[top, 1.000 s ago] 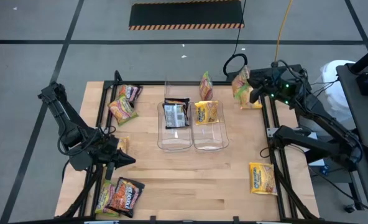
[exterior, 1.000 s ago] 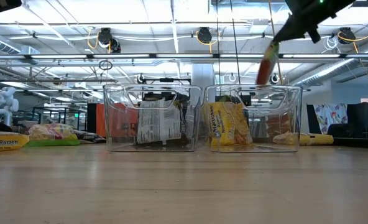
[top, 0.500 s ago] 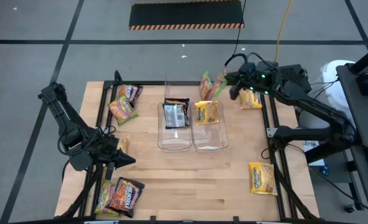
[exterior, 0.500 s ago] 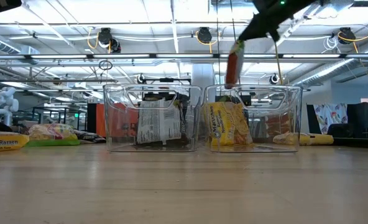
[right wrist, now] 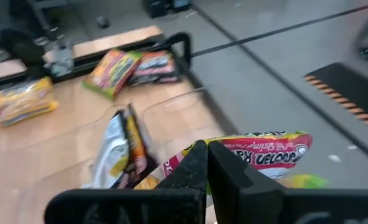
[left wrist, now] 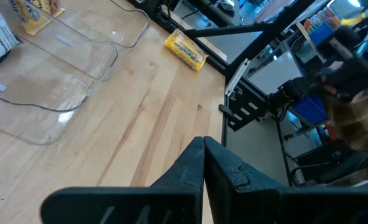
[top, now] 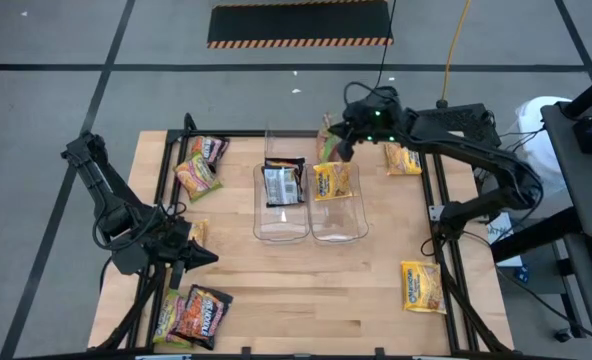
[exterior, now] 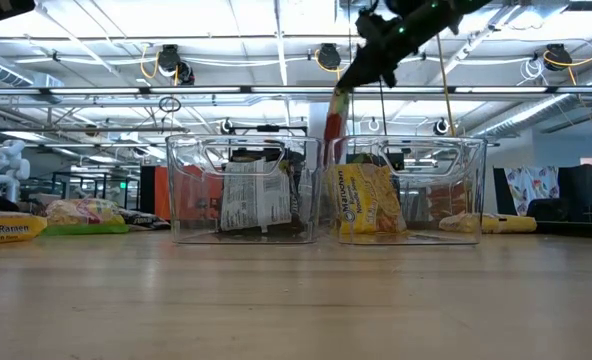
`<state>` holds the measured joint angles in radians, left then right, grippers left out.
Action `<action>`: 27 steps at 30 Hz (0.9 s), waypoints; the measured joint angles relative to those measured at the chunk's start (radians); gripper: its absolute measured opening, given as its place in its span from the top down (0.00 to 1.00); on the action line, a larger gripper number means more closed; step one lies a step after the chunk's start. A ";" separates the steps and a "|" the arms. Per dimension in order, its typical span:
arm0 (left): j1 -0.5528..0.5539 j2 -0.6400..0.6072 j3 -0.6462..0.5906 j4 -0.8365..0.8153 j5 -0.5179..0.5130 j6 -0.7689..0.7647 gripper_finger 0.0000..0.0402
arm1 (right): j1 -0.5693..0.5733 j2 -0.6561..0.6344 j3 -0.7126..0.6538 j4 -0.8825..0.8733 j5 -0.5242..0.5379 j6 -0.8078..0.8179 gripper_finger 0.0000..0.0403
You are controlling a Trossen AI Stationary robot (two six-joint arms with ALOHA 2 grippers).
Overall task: Sort Maruchan noodles
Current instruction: Put the green noodle pack into the top transparent bin
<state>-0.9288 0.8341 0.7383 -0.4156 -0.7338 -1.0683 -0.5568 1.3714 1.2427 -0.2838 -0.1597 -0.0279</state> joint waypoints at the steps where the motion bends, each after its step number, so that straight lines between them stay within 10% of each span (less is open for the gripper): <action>1: 0.000 0.000 0.000 0.000 0.000 0.000 0.98 | 0.000 0.014 0.000 0.007 -0.011 -0.001 1.00; 27: 0.000 0.000 0.000 0.002 -0.002 -0.014 0.98 | -0.164 0.136 -0.006 -0.036 -0.145 -0.096 1.00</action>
<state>-0.9288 0.8341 0.7383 -0.4137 -0.7353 -1.0828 -0.7207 1.5069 1.2369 -0.3195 -0.3049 -0.1237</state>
